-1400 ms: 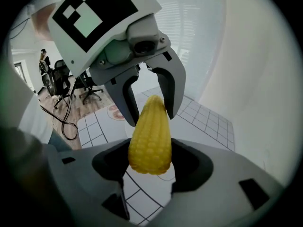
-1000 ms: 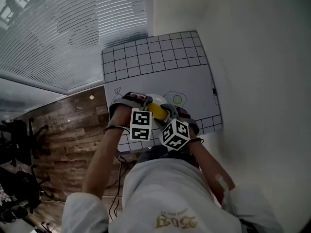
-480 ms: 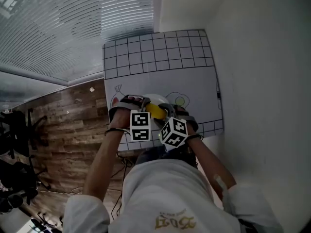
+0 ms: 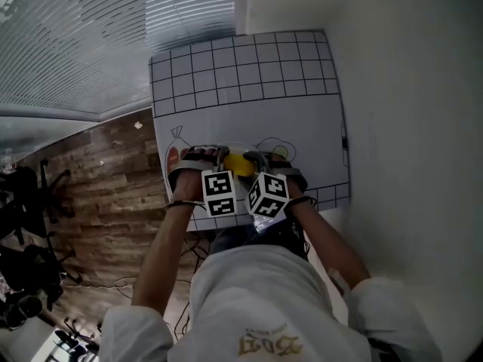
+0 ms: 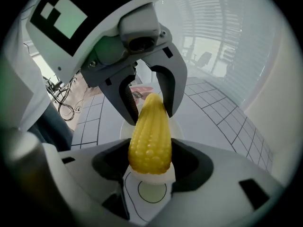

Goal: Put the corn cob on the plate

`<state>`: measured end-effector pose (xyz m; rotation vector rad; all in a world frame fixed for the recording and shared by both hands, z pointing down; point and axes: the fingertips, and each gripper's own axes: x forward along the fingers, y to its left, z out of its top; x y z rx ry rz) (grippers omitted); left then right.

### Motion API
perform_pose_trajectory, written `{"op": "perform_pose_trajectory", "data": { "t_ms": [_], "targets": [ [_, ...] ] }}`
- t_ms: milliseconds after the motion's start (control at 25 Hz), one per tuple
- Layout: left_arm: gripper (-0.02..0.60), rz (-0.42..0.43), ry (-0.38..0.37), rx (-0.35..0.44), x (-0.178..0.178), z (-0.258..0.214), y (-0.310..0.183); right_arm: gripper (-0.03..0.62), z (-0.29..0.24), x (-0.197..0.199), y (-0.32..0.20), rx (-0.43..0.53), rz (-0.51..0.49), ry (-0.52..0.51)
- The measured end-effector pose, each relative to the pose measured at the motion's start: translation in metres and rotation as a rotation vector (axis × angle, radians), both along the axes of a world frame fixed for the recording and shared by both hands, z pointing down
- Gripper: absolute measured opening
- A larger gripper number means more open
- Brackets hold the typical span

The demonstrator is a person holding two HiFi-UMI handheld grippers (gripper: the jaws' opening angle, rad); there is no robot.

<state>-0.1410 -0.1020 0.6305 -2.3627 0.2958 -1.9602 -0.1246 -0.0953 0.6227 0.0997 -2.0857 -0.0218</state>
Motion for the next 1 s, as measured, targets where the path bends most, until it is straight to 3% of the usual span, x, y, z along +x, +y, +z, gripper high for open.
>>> {"op": "perform_pose_trajectory", "data": {
  "t_ms": [280, 520, 1000],
  "targets": [
    [0.256, -0.015, 0.015, -0.004, 0.004, 0.012, 0.005, 0.259, 0.018, 0.005, 0.003, -0.044, -0.017, 0.032],
    [0.255, -0.029, 0.035, -0.002, 0.005, 0.017, 0.005, 0.264, 0.022, 0.008, -0.002, -0.126, 0.082, 0.014],
    [0.256, -0.055, 0.075, 0.036, 0.005, 0.019, 0.004, 0.268, 0.022, 0.009, -0.003, -0.119, 0.12, 0.042]
  ]
}}
